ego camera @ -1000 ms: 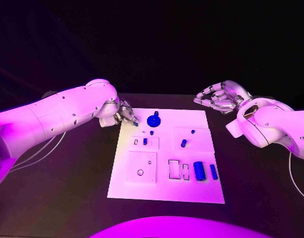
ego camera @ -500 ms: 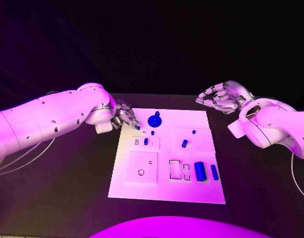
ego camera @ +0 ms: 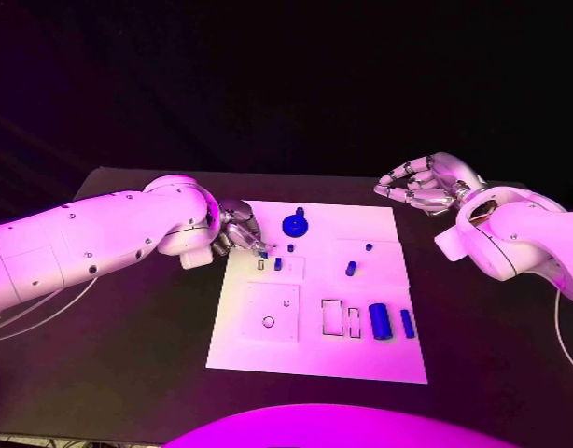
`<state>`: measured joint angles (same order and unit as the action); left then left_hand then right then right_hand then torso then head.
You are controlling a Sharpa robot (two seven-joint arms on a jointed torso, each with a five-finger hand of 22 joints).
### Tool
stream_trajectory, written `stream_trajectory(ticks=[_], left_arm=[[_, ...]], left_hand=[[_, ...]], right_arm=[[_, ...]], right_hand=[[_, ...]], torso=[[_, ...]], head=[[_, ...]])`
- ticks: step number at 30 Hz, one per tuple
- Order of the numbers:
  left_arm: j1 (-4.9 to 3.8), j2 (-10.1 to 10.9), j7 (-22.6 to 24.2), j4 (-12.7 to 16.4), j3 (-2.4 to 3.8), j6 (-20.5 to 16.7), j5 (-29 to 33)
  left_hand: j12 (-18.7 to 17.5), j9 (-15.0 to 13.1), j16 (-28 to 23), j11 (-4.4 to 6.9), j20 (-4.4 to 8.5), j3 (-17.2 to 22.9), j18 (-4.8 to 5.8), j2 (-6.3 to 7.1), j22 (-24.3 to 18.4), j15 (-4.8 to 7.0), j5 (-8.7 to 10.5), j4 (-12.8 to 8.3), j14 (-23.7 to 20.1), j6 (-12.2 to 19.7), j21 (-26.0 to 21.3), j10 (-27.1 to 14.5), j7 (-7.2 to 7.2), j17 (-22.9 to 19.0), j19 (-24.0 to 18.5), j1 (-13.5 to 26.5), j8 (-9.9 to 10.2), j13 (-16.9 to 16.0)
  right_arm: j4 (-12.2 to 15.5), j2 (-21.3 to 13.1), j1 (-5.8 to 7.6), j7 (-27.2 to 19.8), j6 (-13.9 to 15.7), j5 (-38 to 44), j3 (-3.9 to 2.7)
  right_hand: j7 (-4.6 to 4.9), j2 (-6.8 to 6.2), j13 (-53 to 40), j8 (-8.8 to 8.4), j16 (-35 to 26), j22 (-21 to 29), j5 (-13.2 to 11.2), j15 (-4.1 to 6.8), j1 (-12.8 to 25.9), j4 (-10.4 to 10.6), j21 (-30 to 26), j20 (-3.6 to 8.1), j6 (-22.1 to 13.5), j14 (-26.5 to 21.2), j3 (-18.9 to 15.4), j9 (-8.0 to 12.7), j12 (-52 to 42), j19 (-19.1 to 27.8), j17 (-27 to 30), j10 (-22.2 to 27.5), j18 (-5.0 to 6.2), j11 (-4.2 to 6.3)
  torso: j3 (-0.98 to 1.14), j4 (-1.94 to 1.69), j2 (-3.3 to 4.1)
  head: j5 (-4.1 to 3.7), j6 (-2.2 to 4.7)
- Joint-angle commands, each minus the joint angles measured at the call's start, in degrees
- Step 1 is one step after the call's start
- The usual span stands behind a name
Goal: Assemble the parts on the task board
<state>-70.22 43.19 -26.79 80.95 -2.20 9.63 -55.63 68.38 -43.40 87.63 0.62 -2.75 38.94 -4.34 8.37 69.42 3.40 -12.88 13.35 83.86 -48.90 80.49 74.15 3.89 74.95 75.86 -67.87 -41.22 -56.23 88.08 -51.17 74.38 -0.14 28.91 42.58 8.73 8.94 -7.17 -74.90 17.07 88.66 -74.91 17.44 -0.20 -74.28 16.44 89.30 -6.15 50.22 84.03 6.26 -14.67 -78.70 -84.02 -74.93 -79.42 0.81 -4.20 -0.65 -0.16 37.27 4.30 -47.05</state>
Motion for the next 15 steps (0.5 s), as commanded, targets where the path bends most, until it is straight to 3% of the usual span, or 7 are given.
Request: stream_trajectory(ticks=[1, 7, 15], left_arm=[[0.75, 0.2, 0.0, 0.9, -0.03, -1.6, -4.4], [1.63, 0.3, -1.3, 1.8, -0.04, -2.1, -5.9], [1.91, 0.4, -2.0, 2.0, -0.04, -0.5, -6.7]], left_hand=[[0.3, 0.1, 0.2, 0.04, 0.03, 11.1, -0.22, -0.06, 0.3, 0.42, -0.27, -10.7, 4.8, -0.5, 0.5, 0.5, -0.24, 9.9, 0.7, 0.5, -0.4, -0.1], [0.4, 0.0, 0.3, 0.11, 0.10, 11.6, -0.10, 0.13, 0.8, 0.50, -0.44, -10.9, 4.8, -0.7, 0.8, 0.8, -0.31, 9.9, 1.1, 0.8, -0.5, -0.3], [0.8, 0.0, 0.4, 0.25, 0.21, 12.4, 0.02, 0.51, 1.4, 0.61, -0.78, -11.4, 4.9, -1.0, 1.1, 1.3, -0.45, 10.2, 1.6, 1.5, -0.7, -0.7]], right_arm=[[0.0, 0.0, -0.08, -0.6, -0.7, 0.4, 0.00], [0.0, -0.1, -0.17, -0.6, -0.7, 0.4, 0.01], [0.0, 0.0, -0.26, -0.6, -0.7, 0.4, 0.01]], right_hand=[[-0.09, 0.21, -2.8, 0.27, -0.4, -14.5, 0.2, 0.37, -0.1, 0.0, -0.2, 0.42, -0.3, 4.9, -0.1, 0.0, 0.2, -5.6, -10.4, 0.2, -0.57, 0.12], [-0.09, 0.21, -2.8, 0.27, -0.4, -14.5, 0.2, 0.37, -0.1, 0.0, -0.2, 0.42, -0.3, 4.9, -0.1, 0.0, 0.2, -5.6, -10.4, 0.2, -0.57, 0.12], [-0.09, 0.21, -2.8, 0.27, -0.4, -14.5, 0.2, 0.37, -0.1, 0.0, -0.2, 0.42, -0.3, 4.9, -0.1, 0.0, 0.2, -5.6, -10.4, 0.2, -0.57, 0.12]], torso=[[-0.15, 0.12, 0.10], [-0.11, 0.15, 0.10], [-0.08, 0.12, 0.10]], head=[[0.13, -0.02], [0.18, -0.16], [0.19, -0.30]])
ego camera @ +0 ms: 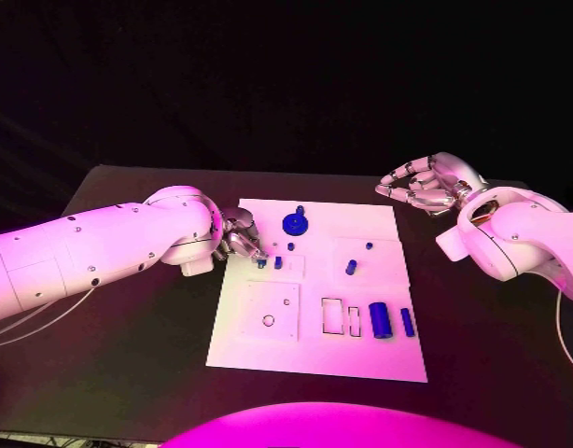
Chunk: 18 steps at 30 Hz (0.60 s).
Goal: Assemble the parts on the task board
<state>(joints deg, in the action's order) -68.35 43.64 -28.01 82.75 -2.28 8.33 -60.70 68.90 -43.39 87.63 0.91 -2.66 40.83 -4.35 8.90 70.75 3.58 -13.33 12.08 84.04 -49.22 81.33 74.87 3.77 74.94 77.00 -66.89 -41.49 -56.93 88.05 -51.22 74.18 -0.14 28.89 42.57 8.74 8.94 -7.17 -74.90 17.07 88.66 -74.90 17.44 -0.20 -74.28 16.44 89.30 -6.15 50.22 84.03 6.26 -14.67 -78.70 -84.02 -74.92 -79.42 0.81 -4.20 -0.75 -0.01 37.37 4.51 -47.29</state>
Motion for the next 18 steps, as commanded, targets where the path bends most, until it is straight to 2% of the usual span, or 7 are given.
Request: stream_trajectory(ticks=[1, 18], left_arm=[[0.05, 0.0, -0.8, 0.3, 0.03, 1.1, -1.7], [0.12, 0.2, -1.3, 0.6, 0.03, 3.6, -2.6]], left_hand=[[0.3, 0.0, 0.4, -0.03, 0.13, 10.6, 0.04, 0.02, 0.2, 0.44, -0.38, -10.2, 4.7, -0.7, 0.3, 0.6, -0.36, 10.3, 0.5, 0.6, -0.4, 0.0], [0.5, -0.1, 0.6, 0.10, 0.24, 11.4, 0.10, 0.43, 0.5, 0.55, -0.86, -10.7, 4.8, -1.0, 0.5, 1.0, -0.49, 10.6, 0.7, 1.3, -0.7, -0.3]], right_arm=[[0.0, 0.0, -0.08, -0.6, -0.6, 0.4, 0.00], [0.0, 0.0, -0.19, -0.7, -0.7, 0.3, 0.00]], right_hand=[[-0.09, 0.21, -2.8, 0.27, -0.4, -14.6, 0.2, 0.37, -0.1, 0.0, -0.2, 0.42, -0.3, 4.9, -0.1, 0.0, 0.2, -5.6, -10.4, 0.2, -0.57, 0.12], [-0.09, 0.21, -2.8, 0.27, -0.4, -14.6, 0.2, 0.37, -0.1, 0.0, -0.2, 0.42, -0.3, 4.9, -0.1, 0.0, 0.2, -5.6, -10.4, 0.2, -0.57, 0.12]], torso=[[0.04, -0.03, 0.00], [0.06, 0.00, 0.01]], head=[[-0.03, -0.10], [0.11, -0.18]])
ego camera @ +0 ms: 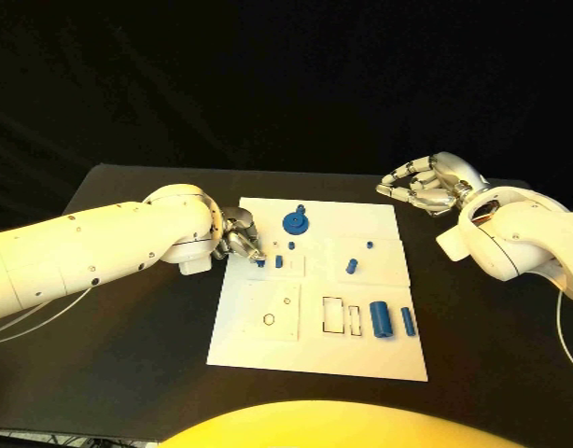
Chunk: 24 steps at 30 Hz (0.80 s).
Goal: Assemble the parts on the task board
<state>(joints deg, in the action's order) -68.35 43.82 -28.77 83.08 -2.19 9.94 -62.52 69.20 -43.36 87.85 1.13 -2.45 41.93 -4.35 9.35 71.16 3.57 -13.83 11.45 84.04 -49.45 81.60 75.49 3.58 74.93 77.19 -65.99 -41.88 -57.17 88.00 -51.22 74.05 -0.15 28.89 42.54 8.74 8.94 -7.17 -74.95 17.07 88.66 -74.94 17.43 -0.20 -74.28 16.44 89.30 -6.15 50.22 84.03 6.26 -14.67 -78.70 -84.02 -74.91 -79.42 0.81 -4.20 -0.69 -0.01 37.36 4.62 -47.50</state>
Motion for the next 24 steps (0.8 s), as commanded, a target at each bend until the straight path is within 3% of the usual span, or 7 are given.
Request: stream_trajectory(ticks=[1, 24], left_arm=[[0.14, 0.1, -0.5, 0.3, -0.06, 2.0, -0.8], [0.22, -0.5, -0.6, 0.2, -0.05, 2.2, -1.3]], left_hand=[[0.1, -0.1, 0.4, -0.10, 0.04, 10.4, 0.10, 0.01, 0.0, 0.56, -0.39, -10.1, 4.8, -0.8, 0.2, 0.3, -0.31, 10.7, 0.5, 0.4, -0.3, 0.0], [0.3, -0.1, 0.5, -0.04, 0.08, 10.8, 0.11, 0.30, 0.1, 0.59, -0.63, -10.4, 4.9, -1.0, 0.2, 0.6, -0.38, 11.0, 0.5, 0.8, -0.5, -0.3]], right_arm=[[0.0, 0.0, -0.07, -0.8, -0.6, 0.3, 0.00], [0.0, 0.0, -0.18, -1.0, -0.5, 0.2, 0.00]], right_hand=[[-0.09, 0.21, -2.7, 0.27, -0.4, -14.5, 0.2, 0.37, -0.1, 0.0, -0.2, 0.42, -0.3, 4.9, -0.1, 0.0, 0.2, -5.6, -10.5, 0.2, -0.57, 0.12], [-0.09, 0.19, -2.7, 0.30, -0.4, -14.5, 0.5, 0.38, -0.1, 0.1, -0.2, 0.43, -0.3, 4.9, -0.2, 0.0, 0.2, -5.6, -10.5, 0.2, -0.57, 0.12]], torso=[[-0.05, 0.02, 0.05], [0.00, 0.05, 0.04]], head=[[-0.05, 0.05], [0.10, -0.02]])
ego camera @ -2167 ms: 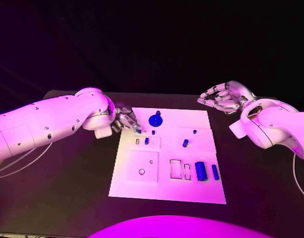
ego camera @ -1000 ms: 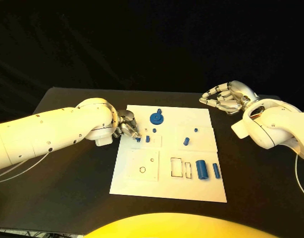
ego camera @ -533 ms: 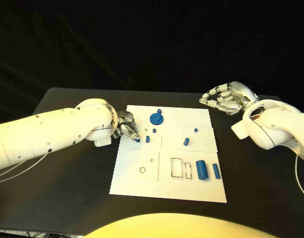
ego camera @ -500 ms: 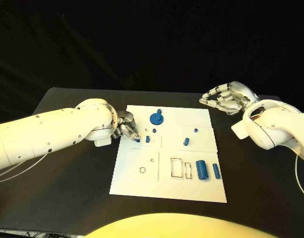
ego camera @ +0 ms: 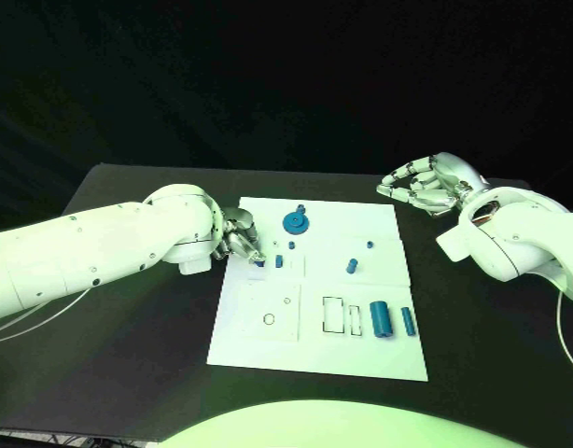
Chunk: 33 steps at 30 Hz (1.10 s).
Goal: Assemble the parts on the task board
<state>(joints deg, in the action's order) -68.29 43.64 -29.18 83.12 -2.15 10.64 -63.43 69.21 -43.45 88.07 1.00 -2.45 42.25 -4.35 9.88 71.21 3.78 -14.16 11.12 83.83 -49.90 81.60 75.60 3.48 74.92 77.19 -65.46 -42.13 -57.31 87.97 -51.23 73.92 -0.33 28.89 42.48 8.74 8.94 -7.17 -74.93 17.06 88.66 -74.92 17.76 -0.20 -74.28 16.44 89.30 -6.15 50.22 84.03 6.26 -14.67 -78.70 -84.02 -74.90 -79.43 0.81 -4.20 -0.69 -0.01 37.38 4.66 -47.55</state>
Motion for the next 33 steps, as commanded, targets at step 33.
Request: stream_trajectory(ticks=[33], left_arm=[[0.53, -1.3, 0.1, -0.9, -0.10, 0.1, 0.9]], left_hand=[[0.8, 1.2, 0.6, 0.99, 0.83, -4.0, 0.17, 1.72, 0.2, 1.14, 0.02, -1.5, 5.3, -3.1, -0.1, 1.6, -1.59, 11.7, 0.6, 9.4, -0.1, -1.4]], right_arm=[[0.0, 0.0, -0.05, -1.1, -0.4, 0.1, 0.00]], right_hand=[[-0.07, 0.10, -2.6, 0.31, -0.5, -14.4, 0.3, 0.36, 0.4, 0.2, -0.4, 0.43, -0.4, 4.8, -0.4, 0.1, 0.3, -5.5, -10.3, 0.3, -0.51, 0.09]], torso=[[0.01, 0.05, 0.01]], head=[[-0.26, -0.06]])
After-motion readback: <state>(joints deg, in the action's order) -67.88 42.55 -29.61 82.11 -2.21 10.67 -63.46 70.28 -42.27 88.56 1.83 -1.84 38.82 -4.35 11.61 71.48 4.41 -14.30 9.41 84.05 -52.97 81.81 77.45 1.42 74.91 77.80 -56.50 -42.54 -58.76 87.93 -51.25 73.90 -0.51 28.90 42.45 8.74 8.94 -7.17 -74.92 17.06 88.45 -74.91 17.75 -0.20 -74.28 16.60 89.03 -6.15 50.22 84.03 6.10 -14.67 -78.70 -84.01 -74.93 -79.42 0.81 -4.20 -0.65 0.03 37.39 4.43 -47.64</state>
